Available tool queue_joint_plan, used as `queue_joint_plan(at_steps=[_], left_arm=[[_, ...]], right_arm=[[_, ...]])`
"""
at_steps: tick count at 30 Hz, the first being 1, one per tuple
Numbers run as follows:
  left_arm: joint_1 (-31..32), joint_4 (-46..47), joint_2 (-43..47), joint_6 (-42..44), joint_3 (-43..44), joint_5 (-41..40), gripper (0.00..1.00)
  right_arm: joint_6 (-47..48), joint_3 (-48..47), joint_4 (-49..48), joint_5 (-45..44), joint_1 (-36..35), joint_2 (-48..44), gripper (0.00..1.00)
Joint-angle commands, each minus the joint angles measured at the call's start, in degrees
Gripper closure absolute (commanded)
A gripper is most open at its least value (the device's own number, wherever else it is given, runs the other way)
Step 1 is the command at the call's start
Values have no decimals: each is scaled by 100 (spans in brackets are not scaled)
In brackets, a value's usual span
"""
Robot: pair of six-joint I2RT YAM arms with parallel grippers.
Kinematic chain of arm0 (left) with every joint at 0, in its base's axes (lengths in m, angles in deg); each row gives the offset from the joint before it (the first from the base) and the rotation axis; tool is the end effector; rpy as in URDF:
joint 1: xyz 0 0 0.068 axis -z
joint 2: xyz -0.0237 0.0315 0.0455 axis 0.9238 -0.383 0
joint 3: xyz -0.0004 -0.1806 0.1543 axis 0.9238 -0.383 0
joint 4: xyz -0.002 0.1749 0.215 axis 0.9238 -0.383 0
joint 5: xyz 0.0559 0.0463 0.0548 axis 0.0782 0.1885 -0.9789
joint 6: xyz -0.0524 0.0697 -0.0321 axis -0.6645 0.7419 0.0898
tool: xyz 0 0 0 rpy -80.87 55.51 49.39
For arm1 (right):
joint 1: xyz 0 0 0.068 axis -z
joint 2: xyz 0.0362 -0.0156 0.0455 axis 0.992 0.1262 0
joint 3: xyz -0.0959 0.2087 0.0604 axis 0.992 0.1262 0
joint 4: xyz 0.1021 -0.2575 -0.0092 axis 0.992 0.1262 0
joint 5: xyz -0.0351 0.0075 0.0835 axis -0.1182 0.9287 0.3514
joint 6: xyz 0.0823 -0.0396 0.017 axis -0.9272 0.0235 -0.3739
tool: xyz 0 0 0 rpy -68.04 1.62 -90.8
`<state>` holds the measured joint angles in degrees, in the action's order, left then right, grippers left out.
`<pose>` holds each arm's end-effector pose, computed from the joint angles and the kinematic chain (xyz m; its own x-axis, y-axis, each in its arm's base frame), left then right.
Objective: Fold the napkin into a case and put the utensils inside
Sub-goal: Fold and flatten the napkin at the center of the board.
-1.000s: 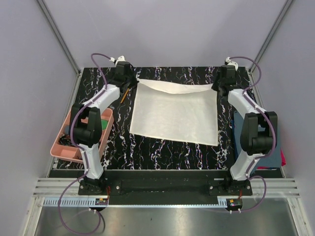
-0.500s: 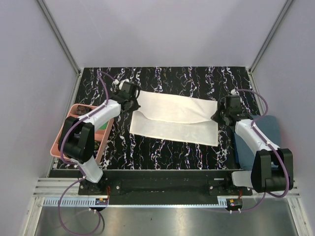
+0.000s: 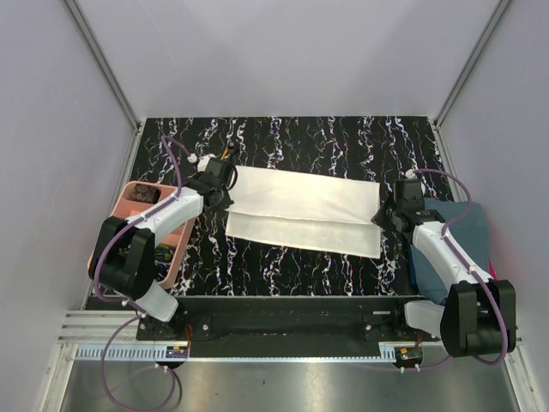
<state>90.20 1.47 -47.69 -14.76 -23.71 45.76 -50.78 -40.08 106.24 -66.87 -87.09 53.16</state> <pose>0.3402 -0.1141 0.1267 -0.7485 -0.3253 -0.5779 -0.3165 0.9410 -0.1198 0.2969 0.0220 0.1348 -0.6946 0.4527 -0.5591 0.3229 0.8907 0.3200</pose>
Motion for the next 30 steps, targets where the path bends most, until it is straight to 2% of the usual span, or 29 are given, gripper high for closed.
queue_joint_plan(at_steps=[1,8,24,30], left_arm=[[-13,86,439,121,-115,-279,100],[101,94,369,-2,-510,-147,100],[400,147,52,-89,-563,-261,100],[409,112,368,-54,-598,-217,100]], right_arm=[[56,78,346,-417,12,-307,100],[-375,272,619,-355,12,-308,100],[-1201,211,1155,-978,12,466,100],[-1184,17,1568,-1339,12,-122,100]])
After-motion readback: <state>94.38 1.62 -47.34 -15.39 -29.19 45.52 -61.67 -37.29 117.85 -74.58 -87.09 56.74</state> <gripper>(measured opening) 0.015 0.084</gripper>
